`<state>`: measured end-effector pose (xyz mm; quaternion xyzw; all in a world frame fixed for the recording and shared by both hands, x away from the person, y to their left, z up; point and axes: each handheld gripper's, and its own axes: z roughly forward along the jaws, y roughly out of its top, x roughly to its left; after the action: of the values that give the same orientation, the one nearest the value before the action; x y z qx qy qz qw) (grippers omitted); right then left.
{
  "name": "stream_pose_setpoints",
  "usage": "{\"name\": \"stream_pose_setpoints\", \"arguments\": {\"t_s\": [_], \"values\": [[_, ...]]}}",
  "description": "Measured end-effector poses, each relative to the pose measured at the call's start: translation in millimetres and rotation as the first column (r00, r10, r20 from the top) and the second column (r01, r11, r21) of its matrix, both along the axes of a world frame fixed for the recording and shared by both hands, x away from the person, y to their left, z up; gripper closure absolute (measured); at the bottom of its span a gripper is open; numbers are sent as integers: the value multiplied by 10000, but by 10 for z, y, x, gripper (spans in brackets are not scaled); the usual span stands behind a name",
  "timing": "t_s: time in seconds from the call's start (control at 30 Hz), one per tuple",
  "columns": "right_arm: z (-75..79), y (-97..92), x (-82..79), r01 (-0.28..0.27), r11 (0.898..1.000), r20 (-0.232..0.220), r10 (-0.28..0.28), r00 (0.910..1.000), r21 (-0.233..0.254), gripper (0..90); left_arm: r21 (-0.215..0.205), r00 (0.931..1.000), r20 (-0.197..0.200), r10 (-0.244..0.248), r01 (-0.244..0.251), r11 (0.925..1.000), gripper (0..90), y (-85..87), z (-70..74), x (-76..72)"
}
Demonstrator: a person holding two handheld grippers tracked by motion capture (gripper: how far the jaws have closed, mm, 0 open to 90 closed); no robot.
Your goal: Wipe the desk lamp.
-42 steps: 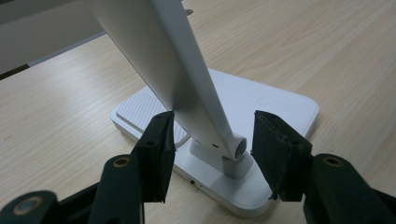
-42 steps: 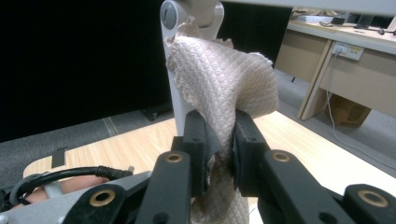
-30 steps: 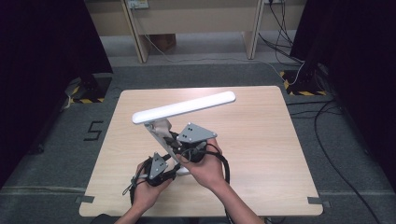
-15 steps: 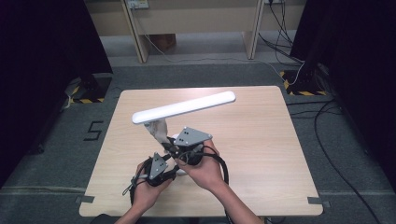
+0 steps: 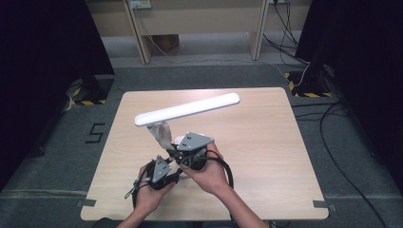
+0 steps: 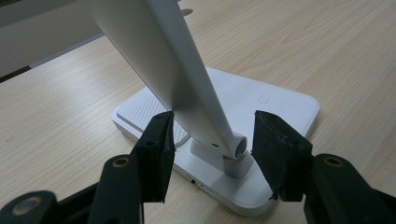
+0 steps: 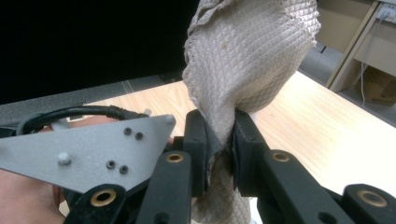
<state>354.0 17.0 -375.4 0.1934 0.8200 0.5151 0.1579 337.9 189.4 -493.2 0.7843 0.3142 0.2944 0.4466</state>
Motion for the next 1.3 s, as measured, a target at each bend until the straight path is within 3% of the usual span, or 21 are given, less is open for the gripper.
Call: {"name": "stream_pose_setpoints", "arguments": {"t_s": [0.67,0.9,0.97,1.17,1.3], "values": [[-200,-33,103,-60,9989,-502,36,9987,-474,786,21,10000,-48,-56,56,10000,479,2,6,-7],[-274,-53,110,1,9981,-686,-43,9976,-616,786,-166,9998,19,-222,222,9996,470,33,34,-17],[-284,-62,113,-17,9978,-712,-30,9975,-662,786,-195,9988,271,-405,411,9990,461,69,93,-36],[-332,-83,121,-79,9975,-770,25,9970,-703,786,-274,9985,420,-360,372,9989,431,299,298,-232],[-371,-97,116,-32,9969,-894,-38,9960,-791,786,-900,9971,751,-121,188,9958,425,543,514,-305]]}}
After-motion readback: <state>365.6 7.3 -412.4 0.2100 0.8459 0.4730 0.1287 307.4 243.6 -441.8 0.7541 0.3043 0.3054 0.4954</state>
